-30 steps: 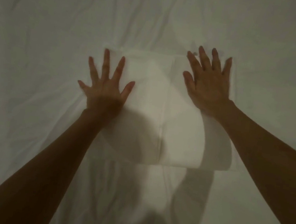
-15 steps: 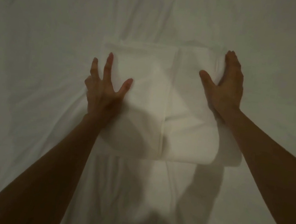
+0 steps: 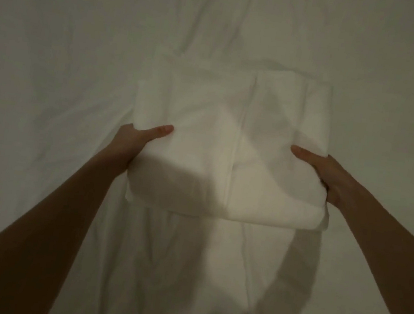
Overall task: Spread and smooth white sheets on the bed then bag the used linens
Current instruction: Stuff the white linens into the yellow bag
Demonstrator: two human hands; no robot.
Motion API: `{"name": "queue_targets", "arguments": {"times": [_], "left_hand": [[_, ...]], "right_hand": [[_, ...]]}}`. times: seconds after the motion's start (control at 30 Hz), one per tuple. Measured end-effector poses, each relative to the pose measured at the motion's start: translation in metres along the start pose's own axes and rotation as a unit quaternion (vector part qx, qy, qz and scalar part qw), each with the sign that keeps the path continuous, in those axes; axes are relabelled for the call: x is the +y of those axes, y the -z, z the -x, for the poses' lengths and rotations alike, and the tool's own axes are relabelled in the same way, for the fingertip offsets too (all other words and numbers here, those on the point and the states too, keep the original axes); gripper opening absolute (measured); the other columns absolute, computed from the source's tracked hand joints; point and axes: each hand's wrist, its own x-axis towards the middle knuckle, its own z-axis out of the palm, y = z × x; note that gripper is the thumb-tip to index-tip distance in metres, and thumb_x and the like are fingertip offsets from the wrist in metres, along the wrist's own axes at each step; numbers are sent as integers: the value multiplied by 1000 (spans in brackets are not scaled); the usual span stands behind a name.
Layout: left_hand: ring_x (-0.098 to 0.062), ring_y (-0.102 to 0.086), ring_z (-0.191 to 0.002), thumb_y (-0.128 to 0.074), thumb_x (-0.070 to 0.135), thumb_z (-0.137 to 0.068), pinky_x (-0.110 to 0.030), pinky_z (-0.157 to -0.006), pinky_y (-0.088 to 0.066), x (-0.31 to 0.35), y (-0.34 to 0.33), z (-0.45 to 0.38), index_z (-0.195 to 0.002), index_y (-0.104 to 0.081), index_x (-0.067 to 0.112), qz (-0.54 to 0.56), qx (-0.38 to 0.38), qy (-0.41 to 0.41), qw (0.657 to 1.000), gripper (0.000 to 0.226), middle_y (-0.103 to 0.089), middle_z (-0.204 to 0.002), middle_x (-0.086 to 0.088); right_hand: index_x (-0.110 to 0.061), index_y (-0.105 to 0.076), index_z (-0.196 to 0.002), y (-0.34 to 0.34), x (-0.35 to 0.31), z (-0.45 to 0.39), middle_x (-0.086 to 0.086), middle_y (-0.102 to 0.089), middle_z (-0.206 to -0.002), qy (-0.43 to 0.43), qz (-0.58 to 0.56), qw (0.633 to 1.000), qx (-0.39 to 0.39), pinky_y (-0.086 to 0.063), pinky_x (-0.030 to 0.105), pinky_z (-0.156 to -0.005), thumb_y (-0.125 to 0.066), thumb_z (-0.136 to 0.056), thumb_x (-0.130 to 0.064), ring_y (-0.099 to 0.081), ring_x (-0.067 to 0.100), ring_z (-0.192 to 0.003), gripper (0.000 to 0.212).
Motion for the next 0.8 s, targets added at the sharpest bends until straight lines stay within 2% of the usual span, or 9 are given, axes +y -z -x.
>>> {"name": "queue_targets", "arguments": {"times": [0.1,0.23,0.33,0.37,0.43,0.5,0.6,0.7,0.8], "left_hand": [[-12,-63,-82,-81,33,-73,-26,-66,-49,-11,20,39,-127,-59,8,-1,22,-3,1000,63,-65,-108,-4],[-22,-65,-83,-82,32,-71,-32,-75,-50,6,64,98,-123,-60,2,8,34,13,999,64,-67,-109,-11],[-22,-64,-82,-85,38,-67,-32,-74,-49,35,101,150,-120,-59,2,25,28,3,999,69,-67,-97,-7],[-21,-67,-79,-90,46,-54,-31,-73,-50,48,115,168,-114,-61,3,32,18,-2,999,79,-70,-91,-5],[-19,-72,-71,-91,59,-12,-28,-63,-53,71,146,202,-99,-65,4,31,3,-18,999,106,-75,-79,-3],[-16,-73,-67,-88,58,5,-26,-55,-53,89,177,237,-96,-65,5,46,-19,-42,998,116,-75,-76,-3],[-17,-73,-71,-89,57,3,-27,-57,-53,118,215,295,-100,-67,3,54,-37,-86,994,119,-76,-82,-5],[-21,-71,-84,-90,57,-2,-30,-64,-54,144,246,350,-97,-70,8,59,-42,-129,989,109,-76,-89,-3],[-24,-66,-99,-91,49,-33,-35,-74,-51,163,274,397,-109,-67,8,69,-51,-159,984,90,-72,-104,-6]], "right_hand": [[-16,-66,-117,-14,19,34,2,-73,-106,6,-2,999,34,-55,34,-80,-92,-19,-58,-70,20,-93,110],[-15,-61,-116,-39,0,104,-1,-68,-98,32,3,999,31,-52,29,-69,-84,-68,-28,-65,13,-86,55],[-11,-64,-111,-54,-40,158,3,-70,-101,67,15,997,28,-54,29,-72,-83,-71,-22,-67,16,-87,46],[-10,-65,-110,-58,-57,177,4,-70,-100,80,17,996,24,-55,28,-68,-82,-72,-20,-67,16,-85,42],[-9,-65,-106,-67,-90,220,4,-70,-98,103,24,994,13,-54,22,-57,-80,-75,-16,-67,15,-81,36],[-8,-65,-110,-74,-119,265,4,-71,-98,123,38,992,6,-52,23,-56,-81,-75,-19,-68,15,-81,40],[-6,-63,-110,-78,-154,337,2,-68,-92,155,63,986,12,-46,25,-58,-81,-75,-25,-65,16,-79,44],[-8,-60,-108,-82,-181,406,2,-65,-88,202,76,976,26,-43,26,-57,-80,-76,-30,-62,17,-76,44],[-11,-55,-106,-89,-199,461,1,-63,-87,244,85,965,44,-42,28,-58,-79,-76,-33,-60,17,-77,45]]}}
